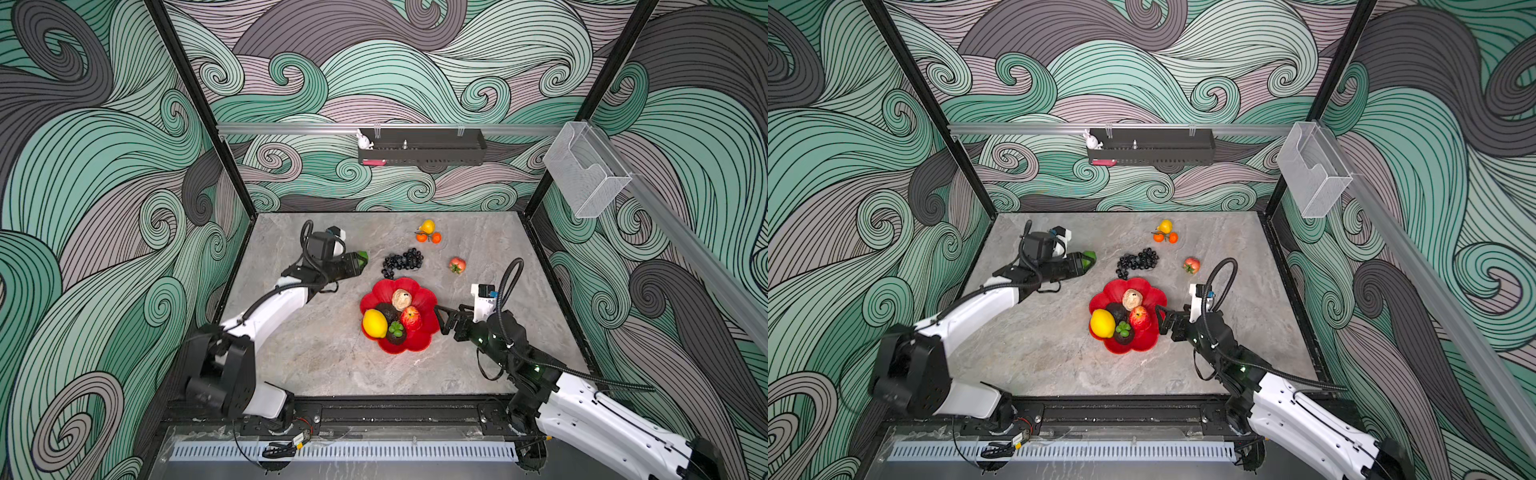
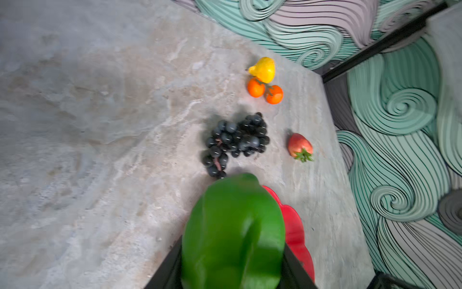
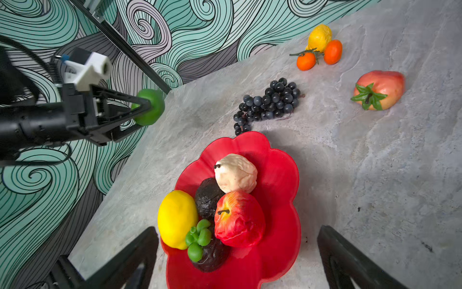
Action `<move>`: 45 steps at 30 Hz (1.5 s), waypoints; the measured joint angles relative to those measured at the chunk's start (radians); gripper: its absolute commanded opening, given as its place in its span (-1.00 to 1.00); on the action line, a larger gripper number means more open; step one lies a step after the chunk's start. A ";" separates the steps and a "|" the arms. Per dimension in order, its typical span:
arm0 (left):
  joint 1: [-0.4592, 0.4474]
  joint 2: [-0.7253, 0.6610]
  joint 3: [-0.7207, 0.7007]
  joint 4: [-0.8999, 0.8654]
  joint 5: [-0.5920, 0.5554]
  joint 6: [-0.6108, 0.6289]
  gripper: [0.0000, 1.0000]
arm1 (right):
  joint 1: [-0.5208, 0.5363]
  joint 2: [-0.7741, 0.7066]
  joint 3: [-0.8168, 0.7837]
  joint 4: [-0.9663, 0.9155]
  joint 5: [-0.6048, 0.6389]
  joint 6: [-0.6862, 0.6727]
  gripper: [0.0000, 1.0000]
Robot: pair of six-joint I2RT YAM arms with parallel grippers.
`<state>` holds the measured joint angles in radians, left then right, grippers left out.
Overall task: Arrange fruit in a fruit bowl
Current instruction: Pick up the fruit from the top-center of the table, then place the fruit in the fruit bowl.
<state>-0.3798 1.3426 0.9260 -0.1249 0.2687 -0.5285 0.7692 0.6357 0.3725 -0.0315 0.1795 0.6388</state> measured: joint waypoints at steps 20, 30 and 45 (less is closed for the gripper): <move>-0.409 -0.340 -0.443 0.462 -0.135 0.078 -0.13 | 0.015 0.053 0.203 -0.175 -0.194 0.219 0.92; -0.533 -0.290 -0.480 0.607 -0.213 0.215 -0.14 | 0.120 0.116 0.221 -0.128 -0.224 0.237 0.90; -0.659 -0.217 -0.485 0.689 -0.251 0.377 -0.12 | 0.159 0.196 0.222 -0.083 -0.244 0.260 0.59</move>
<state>-1.0386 1.1255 0.4412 0.5636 0.0181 -0.1520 0.9283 0.8314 0.5945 -0.1146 -0.0643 0.8986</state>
